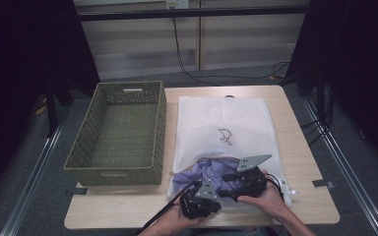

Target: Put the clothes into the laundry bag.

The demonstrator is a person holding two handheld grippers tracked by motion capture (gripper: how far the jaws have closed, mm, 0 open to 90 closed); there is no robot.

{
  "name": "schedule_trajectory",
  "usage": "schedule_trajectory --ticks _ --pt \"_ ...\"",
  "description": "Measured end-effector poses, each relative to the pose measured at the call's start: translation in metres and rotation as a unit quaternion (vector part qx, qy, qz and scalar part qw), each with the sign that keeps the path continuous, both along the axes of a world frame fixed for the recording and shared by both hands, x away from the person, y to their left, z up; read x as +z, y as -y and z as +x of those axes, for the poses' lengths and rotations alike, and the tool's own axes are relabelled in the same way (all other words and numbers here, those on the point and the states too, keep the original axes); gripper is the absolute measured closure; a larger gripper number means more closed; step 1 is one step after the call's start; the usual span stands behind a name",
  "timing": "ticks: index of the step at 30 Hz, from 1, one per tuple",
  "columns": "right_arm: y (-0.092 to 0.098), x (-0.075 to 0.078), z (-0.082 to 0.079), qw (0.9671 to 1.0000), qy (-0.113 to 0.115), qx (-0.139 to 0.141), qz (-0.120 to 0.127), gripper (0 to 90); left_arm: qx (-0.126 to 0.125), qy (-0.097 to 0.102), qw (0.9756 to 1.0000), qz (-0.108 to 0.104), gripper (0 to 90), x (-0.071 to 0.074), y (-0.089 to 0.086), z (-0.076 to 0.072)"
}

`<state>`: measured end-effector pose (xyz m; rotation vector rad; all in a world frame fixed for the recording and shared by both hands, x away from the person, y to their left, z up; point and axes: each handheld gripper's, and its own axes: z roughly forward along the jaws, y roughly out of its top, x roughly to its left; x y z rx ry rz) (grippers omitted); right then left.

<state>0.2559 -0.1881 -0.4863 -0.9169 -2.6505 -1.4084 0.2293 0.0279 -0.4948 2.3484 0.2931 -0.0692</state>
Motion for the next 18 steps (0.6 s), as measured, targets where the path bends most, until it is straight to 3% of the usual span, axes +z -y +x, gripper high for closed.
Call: schedule_trajectory --ticks 5,6,11,12,13,16,18 --pt "-0.004 -0.009 0.002 0.9999 0.001 -0.002 -0.011 42.5 0.000 0.003 1.0000 0.005 87.1 0.001 0.000 0.000" --pt "-0.003 -0.010 0.002 0.9999 -0.004 -0.007 -0.008 46.7 0.000 0.002 1.0000 -0.003 87.0 -0.001 0.000 0.000" --pt "-0.003 -0.014 0.003 0.9996 0.018 -0.011 -0.018 57.8 0.001 0.002 1.0000 -0.002 86.9 -0.001 0.000 0.000" --pt "-0.004 -0.014 0.003 0.9995 0.020 -0.011 -0.022 58.6 -0.003 0.003 0.9999 0.014 86.9 0.002 0.000 0.000" --pt "-0.005 -0.014 0.003 0.9995 0.019 -0.014 -0.023 61.4 -0.002 0.004 1.0000 0.002 87.0 0.000 0.000 -0.001" --pt "-0.004 -0.013 0.006 0.9993 0.007 -0.025 -0.026 69.5 -0.007 0.011 0.9998 0.018 86.9 0.002 0.000 -0.001" --pt "-0.003 -0.013 0.009 0.9994 0.000 -0.028 -0.020 73.7 -0.007 0.010 0.9998 0.017 86.9 0.002 0.000 -0.001"
